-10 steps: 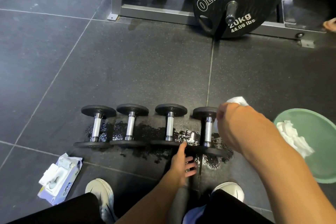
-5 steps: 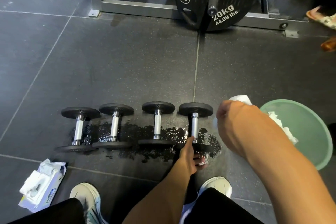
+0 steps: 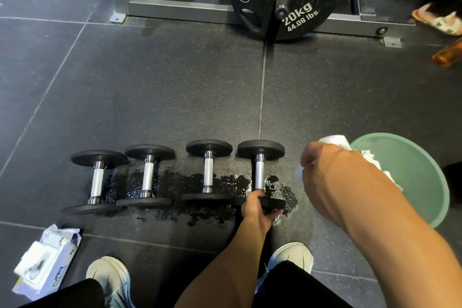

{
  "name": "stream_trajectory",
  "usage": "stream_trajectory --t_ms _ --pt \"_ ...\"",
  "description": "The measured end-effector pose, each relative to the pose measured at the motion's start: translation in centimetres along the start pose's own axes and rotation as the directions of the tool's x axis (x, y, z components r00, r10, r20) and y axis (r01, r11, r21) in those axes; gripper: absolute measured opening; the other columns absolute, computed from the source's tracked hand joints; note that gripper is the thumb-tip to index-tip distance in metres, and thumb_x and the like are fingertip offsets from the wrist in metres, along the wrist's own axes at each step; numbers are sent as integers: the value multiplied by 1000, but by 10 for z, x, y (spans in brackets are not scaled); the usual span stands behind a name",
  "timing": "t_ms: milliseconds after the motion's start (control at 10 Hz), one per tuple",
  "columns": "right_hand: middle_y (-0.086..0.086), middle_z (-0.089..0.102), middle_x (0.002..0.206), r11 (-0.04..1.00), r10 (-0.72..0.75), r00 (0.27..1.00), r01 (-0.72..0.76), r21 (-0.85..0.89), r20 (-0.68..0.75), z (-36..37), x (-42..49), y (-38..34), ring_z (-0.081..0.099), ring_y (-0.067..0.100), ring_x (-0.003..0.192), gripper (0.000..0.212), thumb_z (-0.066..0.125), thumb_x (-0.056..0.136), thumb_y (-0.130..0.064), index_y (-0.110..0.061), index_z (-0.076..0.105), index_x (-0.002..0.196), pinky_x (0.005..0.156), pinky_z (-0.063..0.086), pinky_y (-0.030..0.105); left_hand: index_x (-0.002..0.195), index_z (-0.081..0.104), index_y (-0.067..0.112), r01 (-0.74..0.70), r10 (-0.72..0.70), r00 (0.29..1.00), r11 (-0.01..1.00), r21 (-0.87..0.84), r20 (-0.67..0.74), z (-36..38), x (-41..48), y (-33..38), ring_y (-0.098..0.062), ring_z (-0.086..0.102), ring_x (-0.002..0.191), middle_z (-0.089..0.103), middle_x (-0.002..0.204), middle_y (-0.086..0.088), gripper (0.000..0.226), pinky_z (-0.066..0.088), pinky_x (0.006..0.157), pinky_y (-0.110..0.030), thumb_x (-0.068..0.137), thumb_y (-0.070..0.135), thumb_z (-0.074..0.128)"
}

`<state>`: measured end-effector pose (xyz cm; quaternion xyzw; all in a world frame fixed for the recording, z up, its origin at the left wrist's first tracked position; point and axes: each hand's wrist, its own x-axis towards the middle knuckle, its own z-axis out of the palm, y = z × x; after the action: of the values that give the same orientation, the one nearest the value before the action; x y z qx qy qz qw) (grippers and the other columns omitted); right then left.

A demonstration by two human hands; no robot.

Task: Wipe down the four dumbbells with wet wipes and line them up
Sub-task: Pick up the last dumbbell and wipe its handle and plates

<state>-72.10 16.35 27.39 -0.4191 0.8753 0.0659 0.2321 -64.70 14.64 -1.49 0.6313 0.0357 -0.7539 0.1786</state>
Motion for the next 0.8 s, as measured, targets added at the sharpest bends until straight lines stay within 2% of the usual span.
stream_trajectory --t_ms 100,200,300,400,500,600,700,800 --pt "-2 43 83 999 -29 1000 29 -23 8 3 8 14 49 24 74 30 44 100 -15 -31 48 124 62 41 30 95 58 -3 -15 14 999 1000 -9 -39 1 -3 0 -41 60 82 59 100 -24 5 60 70 -62 91 0 59" --pt "-1 41 83 999 -11 999 12 33 -34 3 10 15 47 28 82 28 43 100 -16 -31 49 123 70 42 34 97 58 -6 -37 35 997 999 -25 -76 2 -2 2 -42 61 79 60 99 -26 7 59 82 -68 90 -3 57" --pt "2 55 94 995 -87 994 90 48 -58 8 11 20 51 28 79 23 42 99 -20 -21 55 118 71 46 34 95 59 -8 -62 59 994 998 -31 -95 4 -4 4 -42 61 78 60 101 -27 9 58 82 -70 87 -5 57" --pt "1 55 95 988 -130 983 140 67 -132 11 14 27 51 27 78 22 41 100 -20 -20 54 117 69 42 32 102 61 -9 -46 47 995 999 5 -87 2 0 8 -48 62 89 61 110 -29 19 57 78 -75 84 -4 57" --pt "5 48 85 992 -120 982 125 28 -147 1 10 27 46 25 70 26 39 100 -15 -21 45 124 59 34 27 100 57 -6 8 -3 998 997 78 -71 0 -11 16 -51 61 98 58 105 -27 12 53 74 -77 89 -5 54" --pt "7 48 93 999 -47 997 46 -13 -63 -19 3 21 45 27 75 43 42 98 -7 -26 32 136 53 25 30 95 55 -4 47 -37 997 986 159 -65 -8 -30 25 -54 57 109 54 106 -25 6 51 65 -75 89 -4 53" --pt "6 47 83 977 -174 974 189 98 -143 -5 4 17 44 25 65 34 36 105 -9 -7 32 139 56 32 31 104 59 -5 71 -65 997 971 230 -34 -27 -61 34 -58 57 115 55 121 -28 20 54 56 -76 85 -4 55" --pt "0 36 71 945 -287 948 303 125 -135 -2 3 10 43 26 61 30 38 107 -12 -4 31 135 55 37 36 103 57 -6 73 -69 997 938 338 -22 -49 -114 49 -49 62 97 55 103 -23 15 53 66 -81 88 -6 54"
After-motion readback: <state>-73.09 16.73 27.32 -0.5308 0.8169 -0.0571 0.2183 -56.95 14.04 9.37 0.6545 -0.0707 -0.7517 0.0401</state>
